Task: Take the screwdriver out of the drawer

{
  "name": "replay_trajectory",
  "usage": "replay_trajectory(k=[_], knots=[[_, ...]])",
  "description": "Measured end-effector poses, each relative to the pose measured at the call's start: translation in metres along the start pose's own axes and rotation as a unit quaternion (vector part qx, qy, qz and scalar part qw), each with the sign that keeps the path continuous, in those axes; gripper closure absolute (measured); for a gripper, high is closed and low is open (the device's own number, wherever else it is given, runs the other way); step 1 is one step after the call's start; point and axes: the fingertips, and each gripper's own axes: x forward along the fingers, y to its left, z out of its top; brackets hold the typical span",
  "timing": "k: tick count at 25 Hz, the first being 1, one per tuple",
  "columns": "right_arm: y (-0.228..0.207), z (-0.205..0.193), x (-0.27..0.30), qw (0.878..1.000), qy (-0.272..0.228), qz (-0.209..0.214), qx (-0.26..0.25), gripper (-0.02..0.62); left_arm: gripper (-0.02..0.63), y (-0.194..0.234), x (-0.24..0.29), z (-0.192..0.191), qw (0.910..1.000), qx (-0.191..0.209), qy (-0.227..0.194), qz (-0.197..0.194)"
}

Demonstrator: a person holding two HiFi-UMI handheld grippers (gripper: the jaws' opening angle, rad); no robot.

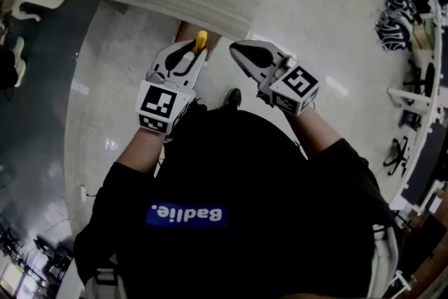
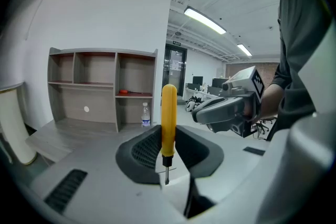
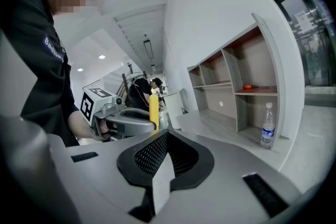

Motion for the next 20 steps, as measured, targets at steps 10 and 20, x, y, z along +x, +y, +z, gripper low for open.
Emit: replay_trajectory(k=[10, 20], knots=[[0.0014, 0.002, -0.0012, 1.0, -0.003, -0.005, 0.002, 0.565, 0.526, 0.0015, -0.002, -0.0005, 1.0, 0.003, 0.002, 0.002], [-0.0002, 0.0017, -0.0016, 1.0, -0.006, -0.012, 0.007, 0.565, 0.526, 0.0019, -0.0004, -0.0018, 1.0, 0.003, 0.004, -0.003]])
